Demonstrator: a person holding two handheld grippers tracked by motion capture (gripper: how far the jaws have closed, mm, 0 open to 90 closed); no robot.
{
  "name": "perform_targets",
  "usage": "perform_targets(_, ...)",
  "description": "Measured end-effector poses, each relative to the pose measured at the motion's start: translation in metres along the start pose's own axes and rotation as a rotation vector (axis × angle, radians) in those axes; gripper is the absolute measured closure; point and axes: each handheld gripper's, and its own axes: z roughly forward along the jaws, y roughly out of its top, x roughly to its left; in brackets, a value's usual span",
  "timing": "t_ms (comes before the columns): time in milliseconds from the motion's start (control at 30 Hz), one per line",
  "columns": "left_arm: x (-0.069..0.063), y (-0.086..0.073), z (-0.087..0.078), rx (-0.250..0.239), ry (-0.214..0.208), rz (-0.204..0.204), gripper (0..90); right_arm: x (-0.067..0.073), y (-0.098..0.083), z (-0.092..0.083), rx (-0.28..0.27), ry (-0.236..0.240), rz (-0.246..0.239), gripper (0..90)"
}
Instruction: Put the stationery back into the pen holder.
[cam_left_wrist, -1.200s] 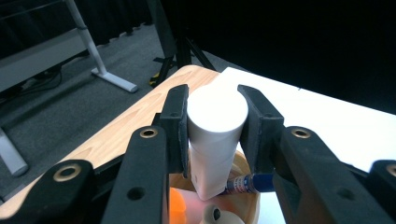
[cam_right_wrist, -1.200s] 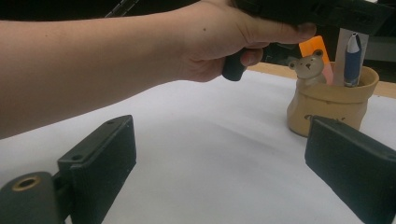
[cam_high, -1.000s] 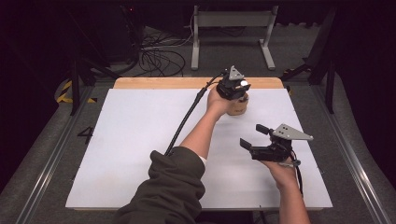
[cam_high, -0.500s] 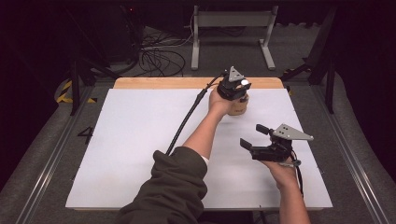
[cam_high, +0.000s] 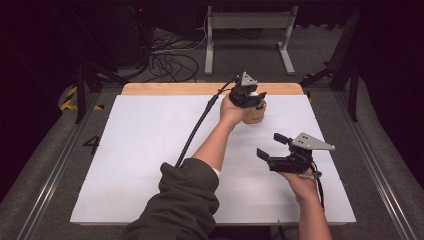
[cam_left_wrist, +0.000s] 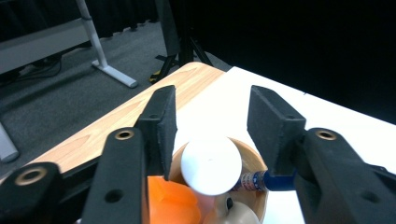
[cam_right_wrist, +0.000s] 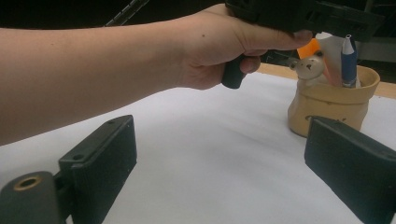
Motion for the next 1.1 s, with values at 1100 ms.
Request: perform_targets(1100, -0.004, -0.006, -0.075, -0.084, -0.067, -0.014, 16.3, 0.002, 0.001, -0.001, -0.003, -0.033, -0.029, 9.8)
